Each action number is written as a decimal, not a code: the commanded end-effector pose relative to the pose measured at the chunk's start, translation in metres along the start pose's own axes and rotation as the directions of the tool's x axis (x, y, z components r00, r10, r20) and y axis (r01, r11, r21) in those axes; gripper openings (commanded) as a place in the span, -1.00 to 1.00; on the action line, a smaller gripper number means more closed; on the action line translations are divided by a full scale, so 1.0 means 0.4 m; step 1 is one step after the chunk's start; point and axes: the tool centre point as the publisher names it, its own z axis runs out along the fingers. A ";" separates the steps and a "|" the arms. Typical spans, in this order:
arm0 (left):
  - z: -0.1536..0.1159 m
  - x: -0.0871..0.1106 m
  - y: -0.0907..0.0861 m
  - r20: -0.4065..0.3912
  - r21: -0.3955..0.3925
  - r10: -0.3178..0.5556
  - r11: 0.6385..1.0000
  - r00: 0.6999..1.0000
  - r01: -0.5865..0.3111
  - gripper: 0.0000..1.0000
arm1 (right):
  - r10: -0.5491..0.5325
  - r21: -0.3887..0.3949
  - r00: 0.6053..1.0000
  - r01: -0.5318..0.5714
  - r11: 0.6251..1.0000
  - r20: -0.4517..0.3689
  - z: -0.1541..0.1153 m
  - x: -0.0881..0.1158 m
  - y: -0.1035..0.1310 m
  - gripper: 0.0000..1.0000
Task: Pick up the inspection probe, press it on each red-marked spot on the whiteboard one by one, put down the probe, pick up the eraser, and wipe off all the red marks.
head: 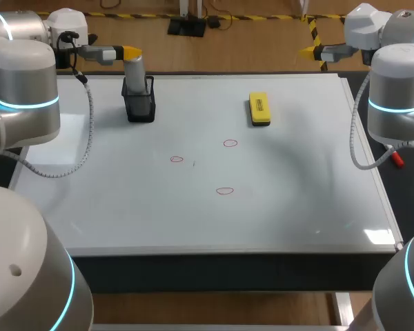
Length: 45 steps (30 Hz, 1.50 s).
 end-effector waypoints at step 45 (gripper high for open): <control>0.009 0.042 0.052 -0.706 0.149 0.211 0.978 0.676 -0.148 1.00 | 0.000 0.002 1.000 0.000 1.000 -0.001 0.000 -0.001 0.000 1.00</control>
